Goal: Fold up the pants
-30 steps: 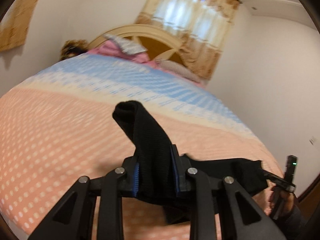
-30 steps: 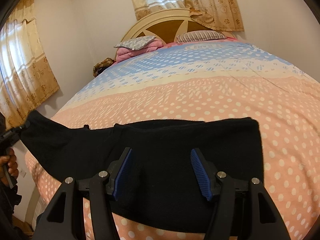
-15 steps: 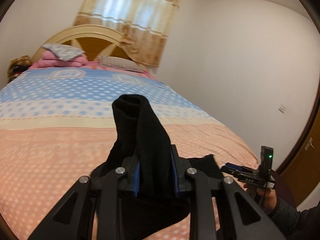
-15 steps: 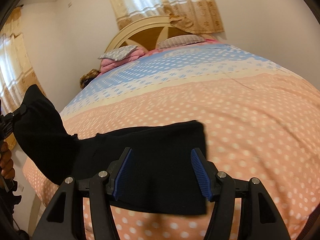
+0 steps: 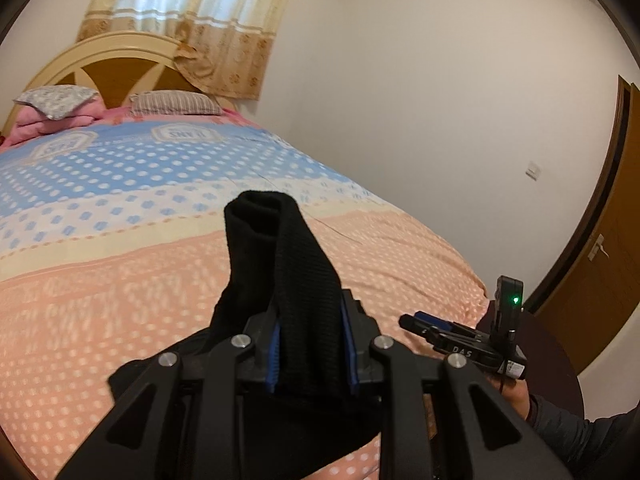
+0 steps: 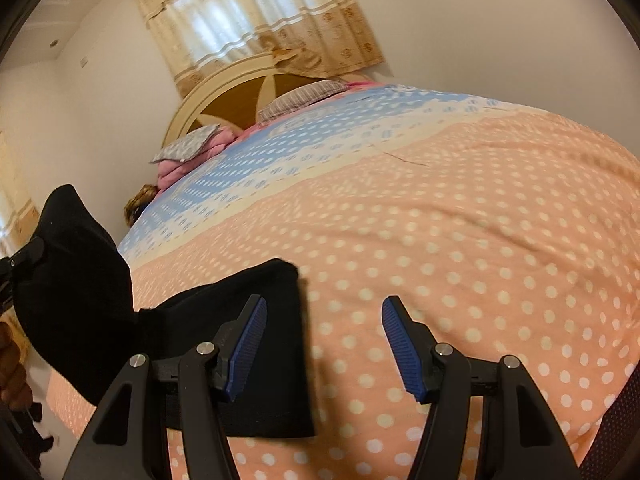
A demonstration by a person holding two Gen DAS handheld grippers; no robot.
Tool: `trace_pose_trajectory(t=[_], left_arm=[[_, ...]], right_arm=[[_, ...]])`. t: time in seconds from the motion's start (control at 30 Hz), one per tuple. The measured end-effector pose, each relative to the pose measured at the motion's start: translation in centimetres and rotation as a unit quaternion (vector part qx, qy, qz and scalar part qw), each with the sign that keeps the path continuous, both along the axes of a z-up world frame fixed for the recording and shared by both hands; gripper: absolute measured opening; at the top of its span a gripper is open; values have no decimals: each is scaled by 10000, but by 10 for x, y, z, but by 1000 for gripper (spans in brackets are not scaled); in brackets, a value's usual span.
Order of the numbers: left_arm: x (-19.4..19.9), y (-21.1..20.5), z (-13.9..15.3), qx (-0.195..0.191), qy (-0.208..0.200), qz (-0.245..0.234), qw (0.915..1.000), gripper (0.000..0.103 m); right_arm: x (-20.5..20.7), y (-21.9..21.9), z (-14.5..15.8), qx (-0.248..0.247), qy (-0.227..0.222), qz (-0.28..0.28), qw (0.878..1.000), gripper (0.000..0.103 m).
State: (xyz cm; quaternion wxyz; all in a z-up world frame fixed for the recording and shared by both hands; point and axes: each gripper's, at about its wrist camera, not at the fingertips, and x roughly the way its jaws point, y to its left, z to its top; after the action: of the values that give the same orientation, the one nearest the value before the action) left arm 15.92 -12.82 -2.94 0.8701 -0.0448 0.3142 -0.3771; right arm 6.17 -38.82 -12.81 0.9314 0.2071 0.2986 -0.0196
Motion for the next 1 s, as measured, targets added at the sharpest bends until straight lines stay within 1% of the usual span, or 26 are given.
trace_pose_trajectory(t=[0.1, 0.27, 0.43, 0.53, 0.77, 0.9, 0.97, 1.0], left_arm=[[1, -22, -2, 129, 8, -128, 9998, 26], [4, -58, -19, 433, 44, -226, 9988, 26], [1, -81, -40, 538, 270, -398, 9974, 26], [-2, -90, -46, 598, 325, -444, 9967, 26], [-8, -110, -54, 795, 275, -445, 9955, 26], [-15, -125, -61, 1054, 130, -463, 9933, 29], [-20, -126, -59, 886, 129, -547, 9945, 29], [-23, -126, -56, 780, 116, -583, 9952, 32]], right_arm=[[-2, -7, -1, 89, -23, -122, 9999, 62], [-4, -16, -5, 182, -13, -229, 9996, 62], [-4, -20, -8, 246, -1, -308, 9992, 62], [-4, -19, -9, 254, 2, -306, 9992, 62], [-1, -17, -14, 270, 78, -278, 9992, 62], [0, -17, -15, 237, 48, -307, 9992, 62], [0, -19, -16, 239, 30, -346, 9991, 62], [-1, -20, -16, 249, 20, -358, 9990, 62]])
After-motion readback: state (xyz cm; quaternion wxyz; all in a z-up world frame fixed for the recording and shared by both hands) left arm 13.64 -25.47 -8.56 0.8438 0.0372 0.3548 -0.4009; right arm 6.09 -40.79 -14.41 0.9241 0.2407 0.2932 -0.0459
